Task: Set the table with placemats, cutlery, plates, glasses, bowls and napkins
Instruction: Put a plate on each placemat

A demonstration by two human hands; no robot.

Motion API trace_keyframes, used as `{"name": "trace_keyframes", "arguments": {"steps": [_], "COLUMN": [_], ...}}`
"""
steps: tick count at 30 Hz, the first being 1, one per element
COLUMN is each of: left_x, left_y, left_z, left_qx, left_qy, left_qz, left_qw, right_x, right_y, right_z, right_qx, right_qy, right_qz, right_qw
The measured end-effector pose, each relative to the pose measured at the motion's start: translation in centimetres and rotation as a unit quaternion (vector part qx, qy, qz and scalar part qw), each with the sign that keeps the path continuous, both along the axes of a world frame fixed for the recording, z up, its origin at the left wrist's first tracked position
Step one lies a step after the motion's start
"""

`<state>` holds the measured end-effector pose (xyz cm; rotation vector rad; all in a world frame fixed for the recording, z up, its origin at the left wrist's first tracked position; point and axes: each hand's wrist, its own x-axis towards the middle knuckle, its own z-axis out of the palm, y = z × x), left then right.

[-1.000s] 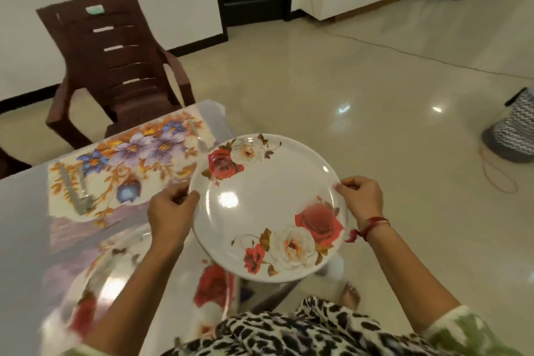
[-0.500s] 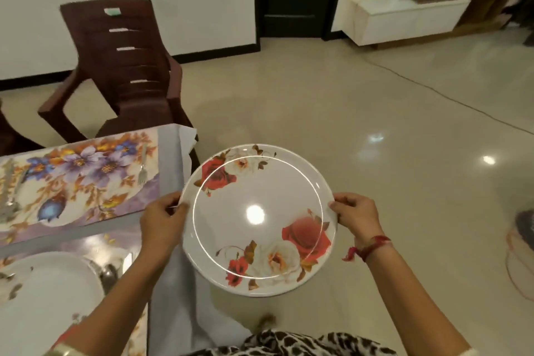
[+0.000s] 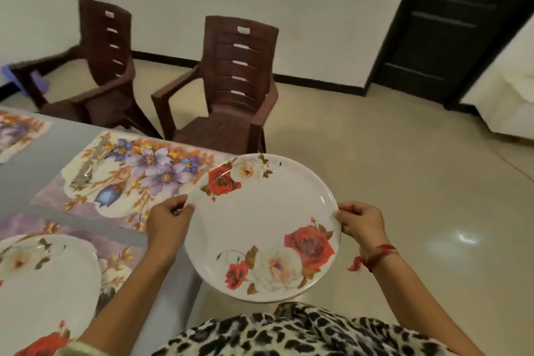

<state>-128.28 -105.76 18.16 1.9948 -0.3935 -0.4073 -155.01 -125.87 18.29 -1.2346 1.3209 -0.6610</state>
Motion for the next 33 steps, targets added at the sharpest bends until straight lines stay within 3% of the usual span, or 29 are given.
{"name": "trace_keyframes", "arguments": {"steps": [5,15,22,24,33], "left_x": [3.1,7.8,8.0,7.7,7.5], "left_y": [-4.1,-10.4,-15.8,-16.2,-11.8], "left_z": [0.8,0.2,0.4,0.2,-2.3], "left_qx": [-0.004,0.04,0.006,0.014,0.047], "left_qy": [-0.004,-0.007,0.015,0.018,0.037], "left_qz": [0.071,0.256,0.408,0.467,0.628], "left_qw": [0.997,0.966,0.913,0.884,0.776], "right_x": [7.1,22.4,34.1,37.9,51.1], "right_y": [-7.7,-20.1,-26.9,-27.1,-17.5], "right_z": [1.6,-1.6,-1.7,-1.7,-4.1], "right_qx": [-0.037,-0.008,-0.029,-0.033,-0.04], "right_qy": [0.01,0.02,0.053,0.059,0.08], "right_qz": [0.083,0.272,0.421,0.464,0.644], "right_qw": [0.996,0.962,0.905,0.883,0.76]}}
